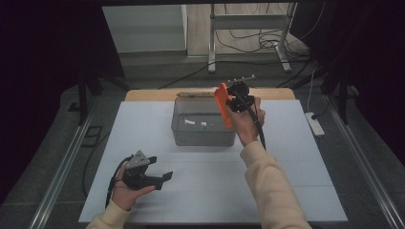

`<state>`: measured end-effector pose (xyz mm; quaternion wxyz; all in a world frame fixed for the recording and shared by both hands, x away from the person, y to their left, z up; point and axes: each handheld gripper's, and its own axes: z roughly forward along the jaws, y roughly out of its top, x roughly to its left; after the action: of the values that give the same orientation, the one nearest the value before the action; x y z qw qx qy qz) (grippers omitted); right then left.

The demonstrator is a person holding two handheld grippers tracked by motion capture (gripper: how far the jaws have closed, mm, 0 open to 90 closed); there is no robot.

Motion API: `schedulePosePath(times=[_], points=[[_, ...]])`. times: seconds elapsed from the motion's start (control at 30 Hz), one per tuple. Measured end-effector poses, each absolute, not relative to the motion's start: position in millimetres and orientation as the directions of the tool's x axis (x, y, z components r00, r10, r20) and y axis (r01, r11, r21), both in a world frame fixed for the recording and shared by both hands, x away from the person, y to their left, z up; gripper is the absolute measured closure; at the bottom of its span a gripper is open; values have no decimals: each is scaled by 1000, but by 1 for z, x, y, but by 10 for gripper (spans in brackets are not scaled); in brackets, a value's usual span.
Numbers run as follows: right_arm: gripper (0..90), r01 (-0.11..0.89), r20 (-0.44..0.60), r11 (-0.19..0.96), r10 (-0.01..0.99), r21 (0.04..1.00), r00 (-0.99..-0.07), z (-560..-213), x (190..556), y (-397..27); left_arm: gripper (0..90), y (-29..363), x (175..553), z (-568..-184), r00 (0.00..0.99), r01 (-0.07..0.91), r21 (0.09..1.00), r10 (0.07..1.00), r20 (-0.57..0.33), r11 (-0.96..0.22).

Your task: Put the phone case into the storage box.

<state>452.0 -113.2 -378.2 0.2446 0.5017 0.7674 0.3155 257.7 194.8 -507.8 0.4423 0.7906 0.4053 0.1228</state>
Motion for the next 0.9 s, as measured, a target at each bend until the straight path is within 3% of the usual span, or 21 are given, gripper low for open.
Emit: schedulePosePath(times=[0.9], points=[[800,663,-82,274,948,696,-306,-388,458,-106,122,192,262,-508,662,529,795,730,-168,-297]])
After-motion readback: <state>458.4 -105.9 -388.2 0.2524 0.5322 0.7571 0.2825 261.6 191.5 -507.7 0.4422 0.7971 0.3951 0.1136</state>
